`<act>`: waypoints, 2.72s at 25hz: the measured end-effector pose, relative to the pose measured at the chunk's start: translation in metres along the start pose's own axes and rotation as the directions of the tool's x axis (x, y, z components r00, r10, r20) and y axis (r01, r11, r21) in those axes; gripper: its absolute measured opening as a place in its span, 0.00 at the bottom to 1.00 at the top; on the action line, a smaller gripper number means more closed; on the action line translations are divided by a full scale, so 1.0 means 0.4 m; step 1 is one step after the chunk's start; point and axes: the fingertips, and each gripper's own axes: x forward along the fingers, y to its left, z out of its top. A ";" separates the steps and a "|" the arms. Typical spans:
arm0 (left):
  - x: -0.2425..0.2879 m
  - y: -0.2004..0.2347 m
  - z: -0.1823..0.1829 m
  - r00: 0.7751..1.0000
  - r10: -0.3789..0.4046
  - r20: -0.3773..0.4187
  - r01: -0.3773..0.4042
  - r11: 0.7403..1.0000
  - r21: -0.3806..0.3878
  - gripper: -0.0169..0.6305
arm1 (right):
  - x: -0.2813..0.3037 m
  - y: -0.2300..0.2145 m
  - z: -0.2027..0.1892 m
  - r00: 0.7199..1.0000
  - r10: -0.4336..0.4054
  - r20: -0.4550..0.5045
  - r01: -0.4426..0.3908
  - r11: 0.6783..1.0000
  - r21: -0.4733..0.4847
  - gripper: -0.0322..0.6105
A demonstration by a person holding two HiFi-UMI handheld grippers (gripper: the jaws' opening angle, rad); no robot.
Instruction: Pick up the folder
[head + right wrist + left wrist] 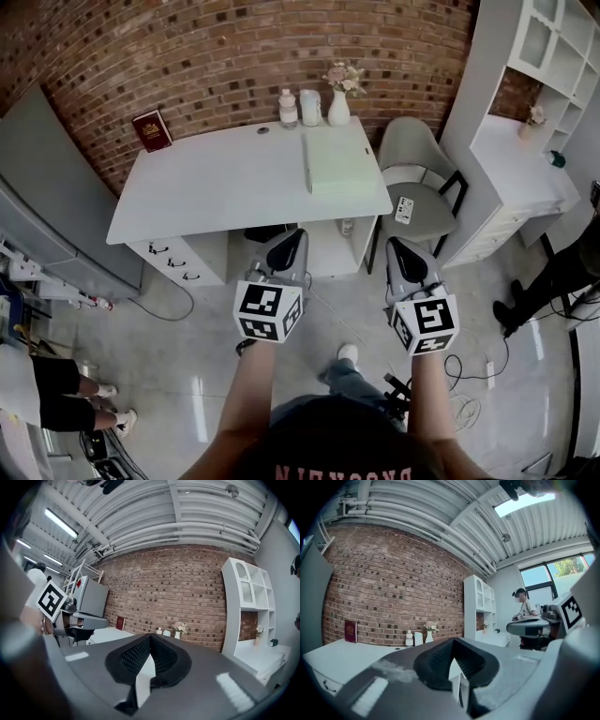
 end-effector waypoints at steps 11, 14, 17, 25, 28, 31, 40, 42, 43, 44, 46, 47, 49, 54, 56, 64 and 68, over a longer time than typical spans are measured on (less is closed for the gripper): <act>0.319 0.086 0.016 0.994 0.106 -0.007 -0.106 0.994 -0.018 0.02 | 0.271 -0.245 -0.016 0.997 0.072 0.011 -0.072 0.997 0.006 0.05; 0.371 0.108 0.010 0.992 0.126 -0.010 -0.126 0.992 -0.025 0.02 | 0.325 -0.294 -0.026 0.998 0.069 0.012 -0.070 0.997 0.017 0.05; 0.412 0.132 -0.010 0.989 0.142 -0.028 -0.143 0.989 -0.024 0.02 | 0.372 -0.319 -0.053 0.997 0.082 -0.003 -0.082 0.996 0.024 0.05; 0.524 0.221 -0.050 0.985 0.162 -0.055 -0.165 0.985 -0.047 0.02 | 0.501 -0.370 -0.098 0.995 0.093 -0.030 -0.092 0.995 0.035 0.05; 0.582 0.258 -0.059 0.986 0.154 -0.064 -0.156 0.987 -0.038 0.02 | 0.557 -0.400 -0.104 0.996 0.086 -0.020 -0.085 0.995 0.050 0.05; 0.640 0.299 -0.063 0.986 0.150 -0.071 -0.153 0.987 -0.041 0.02 | 0.617 -0.434 -0.117 0.997 0.077 -0.026 -0.075 0.995 0.069 0.05; 0.797 0.435 -0.085 0.989 0.104 -0.108 -0.115 0.988 -0.105 0.14 | 0.819 -0.501 -0.148 0.995 0.070 -0.068 -0.060 0.988 0.140 0.20; 0.830 0.463 -0.095 0.988 0.094 -0.125 -0.108 0.988 -0.113 0.21 | 0.864 -0.510 -0.152 0.994 0.071 -0.077 -0.059 0.986 0.154 0.29; 0.847 0.479 -0.101 0.987 0.091 -0.133 -0.107 0.987 -0.119 0.24 | 0.887 -0.514 -0.156 0.994 0.067 -0.086 -0.053 0.987 0.151 0.32; 0.863 0.497 -0.109 0.986 0.088 -0.142 -0.106 0.986 -0.126 0.27 | 0.911 -0.518 -0.163 0.993 0.063 -0.099 -0.048 0.988 0.146 0.35; 0.894 0.533 -0.125 0.983 0.081 -0.164 -0.105 0.984 -0.142 0.32 | 0.953 -0.525 -0.180 0.989 0.060 -0.132 -0.041 0.989 0.144 0.40; 0.911 0.549 -0.133 0.982 0.077 -0.175 -0.104 0.983 -0.151 0.34 | 0.972 -0.531 -0.191 0.987 0.060 -0.151 -0.037 0.988 0.149 0.41; 0.943 0.575 -0.150 0.978 0.065 -0.197 -0.099 0.981 -0.167 0.39 | 1.005 -0.546 -0.216 0.980 0.060 -0.190 -0.028 0.985 0.169 0.44; 1.006 0.626 -0.206 0.965 0.042 -0.257 -0.096 0.975 -0.201 0.44 | 1.072 -0.574 -0.284 0.963 0.076 -0.259 -0.007 0.966 0.257 0.52; 1.022 0.639 -0.232 0.959 0.032 -0.282 -0.095 0.972 -0.214 0.45 | 1.090 -0.578 -0.320 0.949 0.085 -0.304 -0.001 0.964 0.267 0.52; 1.058 0.657 -0.335 0.926 0.003 -0.378 -0.128 0.944 -0.305 0.45 | 1.126 -0.571 -0.463 0.877 0.161 -0.453 -0.007 0.947 0.322 0.52; 1.059 0.650 -0.398 0.898 -0.010 -0.440 -0.164 0.920 -0.356 0.45 | 1.124 -0.573 -0.536 0.838 0.198 -0.509 -0.001 0.932 0.362 0.52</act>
